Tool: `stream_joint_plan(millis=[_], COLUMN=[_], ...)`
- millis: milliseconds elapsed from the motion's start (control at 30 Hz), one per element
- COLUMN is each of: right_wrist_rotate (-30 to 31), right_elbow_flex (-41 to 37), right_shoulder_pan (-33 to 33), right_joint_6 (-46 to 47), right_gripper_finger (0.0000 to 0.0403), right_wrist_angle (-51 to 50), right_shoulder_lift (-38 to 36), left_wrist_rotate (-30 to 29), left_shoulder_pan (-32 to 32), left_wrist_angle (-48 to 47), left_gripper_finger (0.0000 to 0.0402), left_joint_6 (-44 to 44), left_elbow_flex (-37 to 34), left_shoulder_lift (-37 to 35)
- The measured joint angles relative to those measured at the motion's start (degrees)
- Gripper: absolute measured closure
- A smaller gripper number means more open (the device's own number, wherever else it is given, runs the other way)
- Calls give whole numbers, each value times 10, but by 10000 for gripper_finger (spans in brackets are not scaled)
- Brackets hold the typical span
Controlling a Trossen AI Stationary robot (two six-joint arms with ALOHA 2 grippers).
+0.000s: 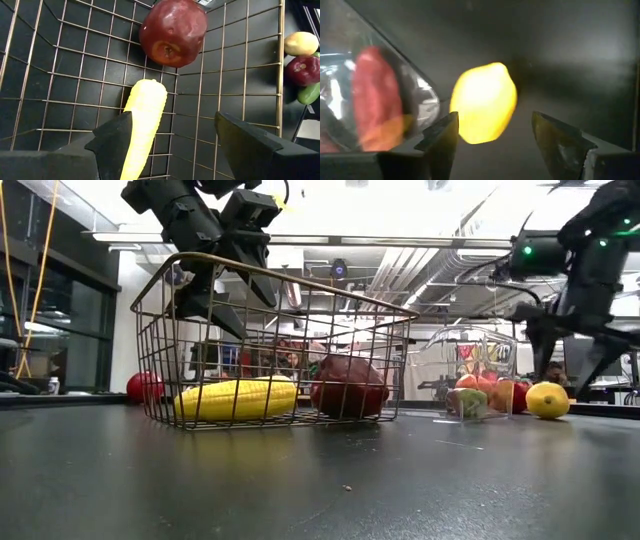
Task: Sort produce into baskets
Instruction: Put the top lemon into the gold wire basket
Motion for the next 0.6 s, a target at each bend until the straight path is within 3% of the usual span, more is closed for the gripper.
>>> stream_joint_plan(millis=[233, 600], right_wrist_rotate=[16, 48], right_elbow_flex=[-37, -38], right_shoulder_pan=[32, 37], right_joint_6=[58, 43], right_gripper_finger=[158, 158], right_wrist_angle=[57, 2], right_shoulder_lift=[-9, -10], left_wrist_rotate=[0, -1], left_shoulder_pan=[0, 0], left_wrist_angle=[0, 0], left_gripper_finger=[131, 131], left_joint_6=[1, -4], left_elbow_flex=[0, 0], left_shoulder_lift=[0, 0])
